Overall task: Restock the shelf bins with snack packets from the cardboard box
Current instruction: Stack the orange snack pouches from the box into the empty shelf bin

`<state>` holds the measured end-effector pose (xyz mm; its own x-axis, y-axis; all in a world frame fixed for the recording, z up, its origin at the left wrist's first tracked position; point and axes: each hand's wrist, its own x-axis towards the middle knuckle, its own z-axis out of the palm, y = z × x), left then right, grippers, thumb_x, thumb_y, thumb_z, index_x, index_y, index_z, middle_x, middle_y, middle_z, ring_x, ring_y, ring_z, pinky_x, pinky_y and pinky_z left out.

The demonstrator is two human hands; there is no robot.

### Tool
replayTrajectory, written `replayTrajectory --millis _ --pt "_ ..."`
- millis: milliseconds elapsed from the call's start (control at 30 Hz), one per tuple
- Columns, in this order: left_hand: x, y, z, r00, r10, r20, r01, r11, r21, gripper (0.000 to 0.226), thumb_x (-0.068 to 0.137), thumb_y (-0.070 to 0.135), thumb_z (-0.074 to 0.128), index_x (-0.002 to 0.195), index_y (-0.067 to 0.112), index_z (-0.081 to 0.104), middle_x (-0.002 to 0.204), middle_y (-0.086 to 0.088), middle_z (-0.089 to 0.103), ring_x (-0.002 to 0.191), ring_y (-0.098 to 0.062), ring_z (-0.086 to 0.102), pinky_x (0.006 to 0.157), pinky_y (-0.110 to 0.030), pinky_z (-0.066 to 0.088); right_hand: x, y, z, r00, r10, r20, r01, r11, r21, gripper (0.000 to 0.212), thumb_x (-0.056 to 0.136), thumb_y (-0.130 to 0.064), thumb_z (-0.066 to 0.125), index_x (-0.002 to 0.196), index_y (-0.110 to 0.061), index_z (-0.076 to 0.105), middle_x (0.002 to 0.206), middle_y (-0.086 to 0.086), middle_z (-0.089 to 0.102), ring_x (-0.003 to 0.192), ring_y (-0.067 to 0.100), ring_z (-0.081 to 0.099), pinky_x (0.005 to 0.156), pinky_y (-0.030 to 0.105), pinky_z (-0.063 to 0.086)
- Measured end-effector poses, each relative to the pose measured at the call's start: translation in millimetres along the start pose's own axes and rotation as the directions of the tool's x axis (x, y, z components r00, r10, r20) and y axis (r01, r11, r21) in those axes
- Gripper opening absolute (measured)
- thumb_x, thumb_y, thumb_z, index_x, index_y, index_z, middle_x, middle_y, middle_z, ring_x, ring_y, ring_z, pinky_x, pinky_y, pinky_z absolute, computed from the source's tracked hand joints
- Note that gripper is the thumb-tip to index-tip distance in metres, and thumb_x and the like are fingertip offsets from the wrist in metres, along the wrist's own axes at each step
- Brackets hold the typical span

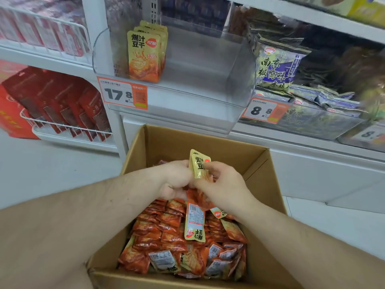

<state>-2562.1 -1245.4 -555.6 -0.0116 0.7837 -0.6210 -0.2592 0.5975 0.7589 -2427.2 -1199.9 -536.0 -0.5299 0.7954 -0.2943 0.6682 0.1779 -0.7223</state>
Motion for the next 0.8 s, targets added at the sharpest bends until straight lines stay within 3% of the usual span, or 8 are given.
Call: replayTrajectory --millis 67,133,267,300,367,433,500,800 --pt "-4.5 0.7 -1.6 0.999 0.025 0.03 -0.024 0.999 -0.035 0.058 0.081 -0.027 0.029 0.102 0.011 0.067 0.088 -0.009 0.072 0.078 -0.021 0.072 0.065 -0.039 0.061 4.3 3.8 -1.7 0.997 0.018 -0.071 -0.013 0.997 0.079 0.037 0.076 -0.032 0.072 0.112 -0.029 0.066 0.102 -0.004 0.071 0.085 0.02 0.071 0.082 0.043 0.059" --pt "-8.1 2.0 -1.8 0.997 0.05 0.063 -0.046 0.997 -0.066 0.06 0.082 -0.029 0.032 0.114 0.01 0.064 0.103 -0.012 0.071 0.091 -0.025 0.071 0.072 -0.041 0.061 7.9 7.1 -6.0 0.988 0.033 -0.15 -0.014 0.992 0.128 0.031 0.08 -0.019 0.075 0.108 -0.027 0.065 0.098 -0.006 0.069 0.085 0.019 0.07 0.081 0.044 0.059" --pt "-13.5 9.8 3.2 0.993 0.095 0.072 -0.093 0.995 -0.037 0.068 0.08 -0.028 0.033 0.122 0.017 0.061 0.126 -0.016 0.067 0.118 -0.034 0.063 0.101 -0.054 0.049 9.0 7.8 -17.1 0.981 0.132 -0.143 -0.108 0.98 0.167 0.071 0.083 -0.024 0.078 0.143 -0.017 0.041 0.113 -0.004 0.063 0.096 0.017 0.066 0.082 0.039 0.058" --pt "-15.6 12.2 4.1 0.991 0.109 0.082 -0.107 0.994 -0.025 0.064 0.082 -0.026 0.036 0.12 0.018 0.063 0.126 -0.017 0.066 0.119 -0.035 0.062 0.103 -0.055 0.047 9.5 7.3 -18.6 0.983 0.152 -0.1 -0.127 0.968 0.219 0.069 0.084 -0.024 0.077 0.143 -0.015 0.041 0.109 -0.002 0.067 0.086 0.015 0.067 0.072 0.034 0.058" --pt "-19.3 15.7 5.5 0.982 0.138 0.132 -0.145 0.989 0.038 0.053 0.086 -0.021 0.045 0.118 0.017 0.064 0.126 -0.019 0.065 0.118 -0.035 0.062 0.103 -0.056 0.046 9.3 6.0 -20.9 0.988 0.157 -0.006 -0.148 0.939 0.311 0.043 0.088 -0.022 0.073 0.126 -0.01 0.057 0.084 0.001 0.071 0.058 0.01 0.06 0.051 0.024 0.048" --pt "-21.9 16.5 6.1 0.974 0.16 0.16 -0.178 0.978 0.105 0.044 0.088 -0.017 0.053 0.11 0.018 0.067 0.122 -0.02 0.067 0.115 -0.033 0.064 0.103 -0.057 0.046 8.1 4.2 -22.2 0.988 0.154 0.027 -0.154 0.923 0.354 0.025 0.088 -0.021 0.073 0.109 -0.01 0.066 0.064 -0.001 0.066 0.047 0.008 0.051 0.043 0.019 0.041" --pt "-22.9 16.4 4.9 0.973 0.175 0.15 -0.194 0.973 0.125 0.041 0.088 -0.017 0.056 0.107 0.018 0.068 0.12 -0.021 0.067 0.115 -0.035 0.063 0.104 -0.06 0.045 6.9 1.2 -25.0 0.986 0.159 0.046 -0.165 0.91 0.381 0.021 0.087 -0.02 0.074 0.102 -0.008 0.067 0.05 -0.007 0.06 0.04 0.006 0.048 0.038 0.017 0.037" --pt "-35.4 44.2 -11.4 0.954 0.264 0.14 -0.283 0.95 0.135 0.04 0.09 -0.018 0.054 0.124 0.002 0.059 0.116 -0.02 0.065 0.105 -0.031 0.062 0.101 -0.052 0.047 18.6 -19.3 -45.2 0.978 0.069 0.196 -0.148 0.891 0.429 0.013 0.087 -0.023 0.071 0.089 -0.011 0.066 0.051 0.001 0.051 0.04 0.009 0.038 0.038 0.019 0.028"
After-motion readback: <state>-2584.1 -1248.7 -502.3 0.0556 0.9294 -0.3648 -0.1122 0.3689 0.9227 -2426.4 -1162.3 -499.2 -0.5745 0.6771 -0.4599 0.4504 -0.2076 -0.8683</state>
